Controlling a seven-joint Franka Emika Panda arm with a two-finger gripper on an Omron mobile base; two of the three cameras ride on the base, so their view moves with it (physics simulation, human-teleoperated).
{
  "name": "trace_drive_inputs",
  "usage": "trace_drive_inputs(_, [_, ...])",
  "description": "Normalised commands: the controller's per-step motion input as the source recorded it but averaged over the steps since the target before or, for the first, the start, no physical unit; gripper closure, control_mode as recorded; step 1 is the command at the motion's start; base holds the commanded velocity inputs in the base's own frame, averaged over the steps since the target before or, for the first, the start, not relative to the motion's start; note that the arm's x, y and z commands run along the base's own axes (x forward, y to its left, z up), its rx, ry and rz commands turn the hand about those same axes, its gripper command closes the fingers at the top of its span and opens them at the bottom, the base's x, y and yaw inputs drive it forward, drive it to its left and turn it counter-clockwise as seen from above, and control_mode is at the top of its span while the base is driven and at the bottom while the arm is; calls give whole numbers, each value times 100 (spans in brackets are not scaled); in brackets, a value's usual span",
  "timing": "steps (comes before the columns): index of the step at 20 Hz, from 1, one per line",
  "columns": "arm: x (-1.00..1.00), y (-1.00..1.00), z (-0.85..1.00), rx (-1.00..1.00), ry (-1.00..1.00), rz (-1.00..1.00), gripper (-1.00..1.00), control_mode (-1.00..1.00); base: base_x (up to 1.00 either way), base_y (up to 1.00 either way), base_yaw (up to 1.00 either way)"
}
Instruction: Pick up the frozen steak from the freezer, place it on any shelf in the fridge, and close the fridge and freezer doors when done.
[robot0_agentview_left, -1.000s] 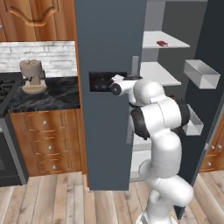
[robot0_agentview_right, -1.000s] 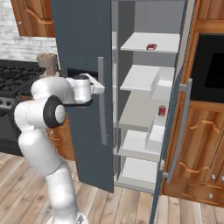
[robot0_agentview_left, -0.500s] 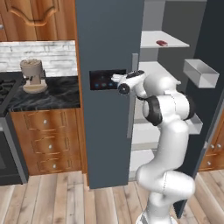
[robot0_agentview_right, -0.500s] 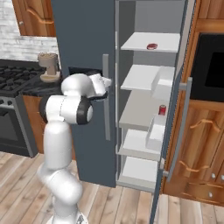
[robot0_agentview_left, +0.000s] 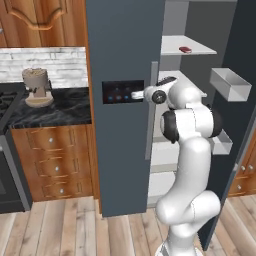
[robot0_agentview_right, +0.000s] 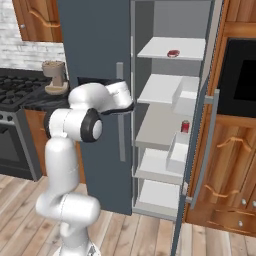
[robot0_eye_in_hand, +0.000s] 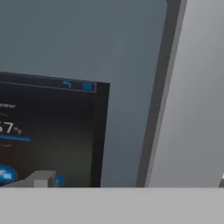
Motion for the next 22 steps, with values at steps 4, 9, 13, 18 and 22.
trace_drive_inputs(4, [2,0,100,0,-28,0,-100,-100,0,0,0])
trace_drive_inputs(9, [3,0,100,0,-19,0,-100,-100,0,0,0])
trace_drive_inputs(13, [-45,0,100,0,-14,0,-100,-100,0,0,0])
trace_drive_inputs(18, [-10,0,29,0,-4,0,-100,-100,0,0,0])
trace_drive_inputs(22, [-55,0,100,0,-15,0,-100,-100,0,0,0])
